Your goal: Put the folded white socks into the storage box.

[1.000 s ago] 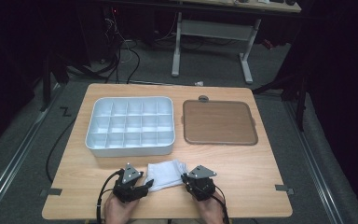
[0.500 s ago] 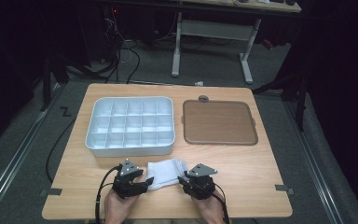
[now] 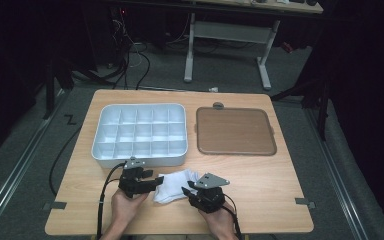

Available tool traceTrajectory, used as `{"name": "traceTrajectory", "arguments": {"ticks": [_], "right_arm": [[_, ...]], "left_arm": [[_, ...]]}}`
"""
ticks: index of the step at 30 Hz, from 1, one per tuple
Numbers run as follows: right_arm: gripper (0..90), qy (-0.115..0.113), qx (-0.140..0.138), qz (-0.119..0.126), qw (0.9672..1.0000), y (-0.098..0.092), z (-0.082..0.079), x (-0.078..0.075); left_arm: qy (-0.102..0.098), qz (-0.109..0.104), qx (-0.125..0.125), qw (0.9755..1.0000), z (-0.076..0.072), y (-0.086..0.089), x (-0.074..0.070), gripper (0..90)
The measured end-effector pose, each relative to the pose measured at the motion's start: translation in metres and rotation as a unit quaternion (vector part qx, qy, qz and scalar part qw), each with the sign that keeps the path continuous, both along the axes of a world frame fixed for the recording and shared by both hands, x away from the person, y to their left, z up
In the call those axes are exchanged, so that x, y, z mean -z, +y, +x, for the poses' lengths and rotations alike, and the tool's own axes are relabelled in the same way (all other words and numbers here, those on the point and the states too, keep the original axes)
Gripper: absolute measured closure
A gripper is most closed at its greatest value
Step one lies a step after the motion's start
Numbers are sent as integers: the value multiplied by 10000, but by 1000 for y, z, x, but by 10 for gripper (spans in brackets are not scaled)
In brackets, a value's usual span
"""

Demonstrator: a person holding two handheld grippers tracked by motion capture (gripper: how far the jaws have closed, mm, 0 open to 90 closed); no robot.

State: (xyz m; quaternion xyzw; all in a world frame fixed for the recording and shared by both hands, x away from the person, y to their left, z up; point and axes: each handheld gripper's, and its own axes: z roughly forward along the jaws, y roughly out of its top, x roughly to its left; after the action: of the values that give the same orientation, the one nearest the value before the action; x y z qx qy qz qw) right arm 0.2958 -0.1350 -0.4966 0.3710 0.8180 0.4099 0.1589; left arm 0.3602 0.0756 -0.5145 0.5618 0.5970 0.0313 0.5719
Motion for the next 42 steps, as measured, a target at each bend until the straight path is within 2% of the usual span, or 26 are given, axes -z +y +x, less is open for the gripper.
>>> {"name": "traceTrajectory", "arguments": {"ticks": [5, 10, 20, 22, 26, 33, 42], "right_arm": [[729, 116, -132, -59, 9998, 16, 9, 7], [770, 169, -90, -40, 9998, 19, 15, 11], [816, 244, -31, -99, 9996, 19, 23, 17], [818, 246, -10, -154, 9996, 20, 23, 19], [819, 257, 26, -157, 9995, 18, 24, 20], [819, 281, 26, -201, 9994, 16, 24, 25], [818, 300, 9, -249, 9992, 17, 24, 28]], "left_arm": [[213, -62, -8, 9998, 9, -2, 4, 442], [202, -28, -110, 9997, 12, -3, 6, 450], [312, -25, -66, 9995, 13, -7, 10, 461], [334, -2, -38, 9994, 13, -6, 11, 498], [399, -3, -21, 9992, 14, -6, 13, 507], [326, 34, 10, 9995, 13, -9, 14, 538], [334, 37, 138, 9993, 11, -12, 15, 678]]}}
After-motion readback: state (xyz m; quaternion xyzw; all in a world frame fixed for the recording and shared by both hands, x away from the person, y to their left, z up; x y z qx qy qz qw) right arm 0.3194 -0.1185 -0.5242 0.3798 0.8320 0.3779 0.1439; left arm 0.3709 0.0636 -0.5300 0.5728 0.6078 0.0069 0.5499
